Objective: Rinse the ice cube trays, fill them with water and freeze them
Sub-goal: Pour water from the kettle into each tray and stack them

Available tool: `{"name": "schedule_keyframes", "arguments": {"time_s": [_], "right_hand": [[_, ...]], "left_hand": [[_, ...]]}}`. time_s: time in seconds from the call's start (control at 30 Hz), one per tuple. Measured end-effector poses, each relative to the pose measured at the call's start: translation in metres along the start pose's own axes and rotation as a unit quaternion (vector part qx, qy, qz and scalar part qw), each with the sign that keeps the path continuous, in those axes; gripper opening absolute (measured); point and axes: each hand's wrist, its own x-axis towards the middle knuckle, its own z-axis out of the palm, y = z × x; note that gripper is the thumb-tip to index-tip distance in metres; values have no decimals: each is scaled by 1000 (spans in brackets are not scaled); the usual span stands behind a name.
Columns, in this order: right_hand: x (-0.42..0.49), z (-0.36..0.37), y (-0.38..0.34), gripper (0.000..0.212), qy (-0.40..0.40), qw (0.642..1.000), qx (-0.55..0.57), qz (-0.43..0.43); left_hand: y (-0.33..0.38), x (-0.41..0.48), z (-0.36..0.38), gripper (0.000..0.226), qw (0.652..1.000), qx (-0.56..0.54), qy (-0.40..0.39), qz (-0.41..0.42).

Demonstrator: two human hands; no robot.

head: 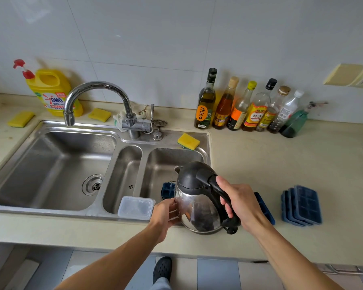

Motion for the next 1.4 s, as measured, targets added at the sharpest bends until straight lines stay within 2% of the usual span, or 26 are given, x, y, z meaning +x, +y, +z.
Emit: {"name": "schedule_keyframes", "arguments": {"time_s": [0.73,1.4], "right_hand": [[-6,-6,-2,56,-16,1000,-24,-2],[-13,-18,-8,62,15,999,-28,-13]], "left_hand": [[-2,-9,3,33,1000,16,21,-16],[8,-13,20,32,998,45,35,-6]]}}
